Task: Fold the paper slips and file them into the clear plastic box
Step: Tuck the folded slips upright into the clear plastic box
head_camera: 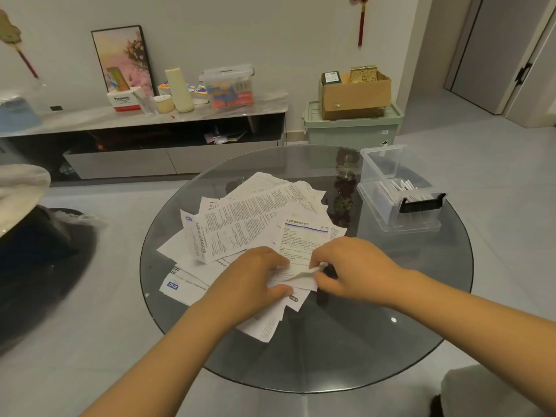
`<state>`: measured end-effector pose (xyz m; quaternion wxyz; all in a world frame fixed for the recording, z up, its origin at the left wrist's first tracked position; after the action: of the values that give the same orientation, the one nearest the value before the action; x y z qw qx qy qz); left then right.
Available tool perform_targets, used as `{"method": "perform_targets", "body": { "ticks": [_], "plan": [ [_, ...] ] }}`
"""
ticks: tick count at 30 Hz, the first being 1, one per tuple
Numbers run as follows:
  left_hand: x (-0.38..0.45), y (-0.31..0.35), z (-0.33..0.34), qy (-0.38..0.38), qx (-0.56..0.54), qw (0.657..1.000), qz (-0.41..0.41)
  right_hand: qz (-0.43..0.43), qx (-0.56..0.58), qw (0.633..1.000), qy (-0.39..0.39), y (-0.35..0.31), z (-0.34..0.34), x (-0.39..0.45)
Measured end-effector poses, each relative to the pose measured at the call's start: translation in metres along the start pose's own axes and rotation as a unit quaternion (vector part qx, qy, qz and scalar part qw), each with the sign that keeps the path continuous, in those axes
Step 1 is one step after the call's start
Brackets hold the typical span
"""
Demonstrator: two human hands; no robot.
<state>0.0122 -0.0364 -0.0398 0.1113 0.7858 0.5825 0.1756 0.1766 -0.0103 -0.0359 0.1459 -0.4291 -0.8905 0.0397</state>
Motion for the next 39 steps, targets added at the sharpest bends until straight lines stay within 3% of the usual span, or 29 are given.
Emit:
{"method": "perform_targets", "body": {
  "ticks": [7,15,22,25,29,34,39],
  "plan": [
    [-0.001,0.001,-0.001,0.032,-0.083,0.996,0.001,0.087,0.140,0.986,-0.014,0.007,-0.013,-0.005],
    [0.002,0.002,0.001,0.074,-0.165,0.978,-0.102,0.156,0.212,0.965,0.005,0.014,-0.009,-0.003],
    [0.009,0.006,0.010,0.061,-0.116,0.985,-0.112,0.180,0.177,0.967,0.030,0.017,0.001,0.007],
    [0.010,0.007,0.013,0.052,-0.102,0.987,-0.110,0.131,0.102,0.985,0.049,0.017,0.004,0.010],
    [0.009,0.006,0.014,0.060,-0.080,0.990,-0.102,0.083,0.049,0.995,-0.009,0.015,0.010,0.012],
    [0.006,0.009,0.010,0.109,0.039,0.993,-0.027,0.070,0.002,0.998,0.003,0.016,0.005,0.006],
    [0.001,0.016,0.012,0.105,0.056,0.993,0.011,0.085,0.043,0.995,-0.027,0.014,-0.001,-0.003]
  ]
}}
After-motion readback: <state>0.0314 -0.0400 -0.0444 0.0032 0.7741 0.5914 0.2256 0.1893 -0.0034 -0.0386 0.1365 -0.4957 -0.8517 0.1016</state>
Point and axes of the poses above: each hand's wrist, its own x-axis towards the middle knuckle, its own z-axis out of the palm, y = z × x, the point moved 4 cm from there along x, towards the middle knuckle, and after that the axes turned 6 degrees about y, right-handed, at the moved point
